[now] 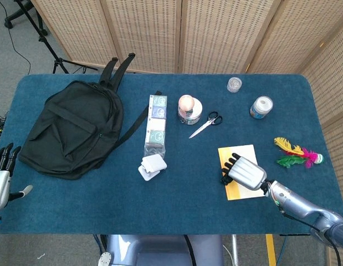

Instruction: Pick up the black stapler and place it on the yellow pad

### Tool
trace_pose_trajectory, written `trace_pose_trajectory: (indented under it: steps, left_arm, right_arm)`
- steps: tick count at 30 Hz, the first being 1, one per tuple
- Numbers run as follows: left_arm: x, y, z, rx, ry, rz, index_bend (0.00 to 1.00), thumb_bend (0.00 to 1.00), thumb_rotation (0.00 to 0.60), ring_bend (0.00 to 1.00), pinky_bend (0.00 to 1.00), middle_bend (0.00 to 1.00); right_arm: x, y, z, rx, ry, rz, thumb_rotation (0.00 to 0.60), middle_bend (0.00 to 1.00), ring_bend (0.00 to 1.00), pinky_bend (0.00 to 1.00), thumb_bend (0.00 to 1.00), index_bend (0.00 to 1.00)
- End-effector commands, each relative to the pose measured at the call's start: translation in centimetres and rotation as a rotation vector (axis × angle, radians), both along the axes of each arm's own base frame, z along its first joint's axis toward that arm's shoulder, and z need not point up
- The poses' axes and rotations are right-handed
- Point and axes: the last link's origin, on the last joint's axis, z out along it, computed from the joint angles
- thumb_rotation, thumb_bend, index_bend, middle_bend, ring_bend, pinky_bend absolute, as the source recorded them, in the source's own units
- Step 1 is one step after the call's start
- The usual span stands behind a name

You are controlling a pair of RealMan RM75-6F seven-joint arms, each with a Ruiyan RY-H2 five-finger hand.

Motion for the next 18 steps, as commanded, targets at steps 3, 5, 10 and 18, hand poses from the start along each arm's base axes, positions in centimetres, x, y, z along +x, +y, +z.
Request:
trace_pose_trajectory:
  steps: [3, 5, 10, 18]
  left_arm:
    - [-0.1, 0.1, 0.1, 0.001, -0.002, 0.003, 0.0, 0.0, 0.6, 0.0, 0.0, 0.0]
    - [-0.1, 0.1, 0.1, 0.0, 0.0, 0.004, 0.0, 0.0, 0.6, 0.0, 0.0, 0.0]
    - [-0.1, 0.0, -0.2, -0.009, 0.006, 0.006, 0.0, 0.0, 0.6, 0.0, 0.0, 0.0]
    - [0.0, -0.1, 0.2, -0.001, -0.007, 0.001, 0.0, 0.0, 0.6, 0.0, 0.0, 0.0]
  right_arm:
    - [-0.8, -0.2, -0.2, 0.026, 0.071, -0.049, 0.6, 0.23, 0.28, 0.31, 0.38, 0.26]
    - [-1.0, -0.3, 0.2, 0.015, 0.121, -0.06, 0.6, 0.06, 0.1, 0.24, 0.22, 0.07]
    - [-0.2, 0.3, 1.4, -0.017, 0.108, -0.069, 0.6, 0.0, 0.0, 0.08, 0.11, 0.0]
    - [1.0, 2.8, 6.2, -0.139, 0.017, -0.05, 0.6, 0.0, 0.0, 0.07, 0.1, 0.0]
